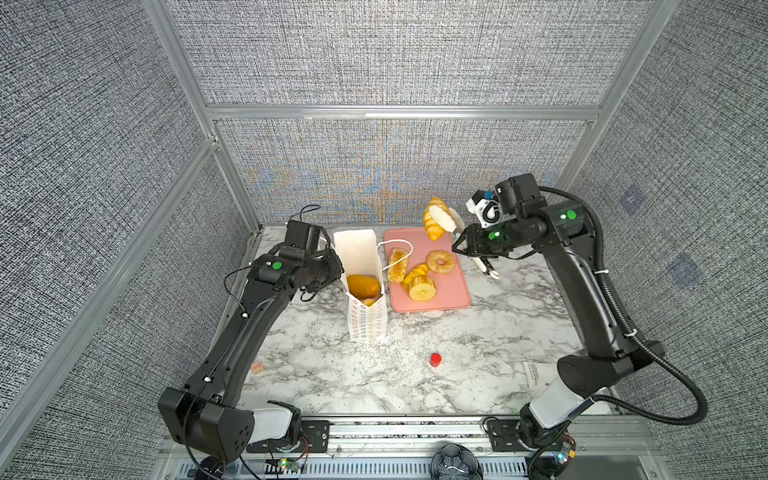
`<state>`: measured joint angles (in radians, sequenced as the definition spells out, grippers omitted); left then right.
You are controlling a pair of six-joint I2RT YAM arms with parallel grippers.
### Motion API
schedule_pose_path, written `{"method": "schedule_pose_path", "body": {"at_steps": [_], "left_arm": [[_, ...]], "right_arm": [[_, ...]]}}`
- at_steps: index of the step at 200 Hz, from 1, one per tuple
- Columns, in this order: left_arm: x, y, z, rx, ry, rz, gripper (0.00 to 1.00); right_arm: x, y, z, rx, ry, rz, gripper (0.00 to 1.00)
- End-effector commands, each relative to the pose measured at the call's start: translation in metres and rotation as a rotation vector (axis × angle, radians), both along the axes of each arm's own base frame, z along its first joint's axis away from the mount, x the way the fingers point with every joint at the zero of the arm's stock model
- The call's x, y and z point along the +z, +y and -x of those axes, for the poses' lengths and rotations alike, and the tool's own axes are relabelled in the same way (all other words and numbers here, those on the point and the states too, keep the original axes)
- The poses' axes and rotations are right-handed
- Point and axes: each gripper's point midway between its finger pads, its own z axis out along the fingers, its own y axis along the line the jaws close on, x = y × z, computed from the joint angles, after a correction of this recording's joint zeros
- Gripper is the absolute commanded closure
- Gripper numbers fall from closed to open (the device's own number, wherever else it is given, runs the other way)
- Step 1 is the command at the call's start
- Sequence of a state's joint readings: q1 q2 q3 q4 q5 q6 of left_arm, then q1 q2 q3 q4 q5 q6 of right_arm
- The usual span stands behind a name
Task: Place the fake bread into the paper bag
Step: 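Lift the golden roll with the right gripper's tongs toward the paper bag, then lower the roll into the bag held by the left gripper and release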
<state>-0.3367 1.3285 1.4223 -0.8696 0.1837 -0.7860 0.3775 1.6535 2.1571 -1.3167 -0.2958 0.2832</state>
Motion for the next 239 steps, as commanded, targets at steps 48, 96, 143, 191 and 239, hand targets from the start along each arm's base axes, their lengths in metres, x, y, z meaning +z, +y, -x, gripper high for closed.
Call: {"method": "schedule_pose_path", "body": {"at_steps": [48, 96, 143, 191, 239], "left_arm": [[0.004, 0.0, -0.002, -0.003, -0.011, 0.004, 0.9], [0.003, 0.002, 0.001, 0.005, -0.007, 0.001, 0.9], [0.003, 0.003, 0.0, 0.013, -0.005, -0.001, 0.81], [0.003, 0.003, 0.0, 0.017, -0.006, -0.001, 0.79], [0.002, 0.003, 0.0, 0.018, -0.007, 0.0, 0.82]], "right_arm": [[0.042, 0.037, 0.026, 0.152, -0.172, -0.013, 0.63], [0.051, 0.07, 0.044, 0.262, -0.22, -0.013, 0.62], [0.04, 0.093, 0.055, 0.326, -0.209, 0.033, 0.62], [0.023, 0.11, 0.064, 0.37, -0.182, 0.082, 0.62], [0.005, 0.128, 0.069, 0.395, -0.156, 0.121, 0.62]]}}
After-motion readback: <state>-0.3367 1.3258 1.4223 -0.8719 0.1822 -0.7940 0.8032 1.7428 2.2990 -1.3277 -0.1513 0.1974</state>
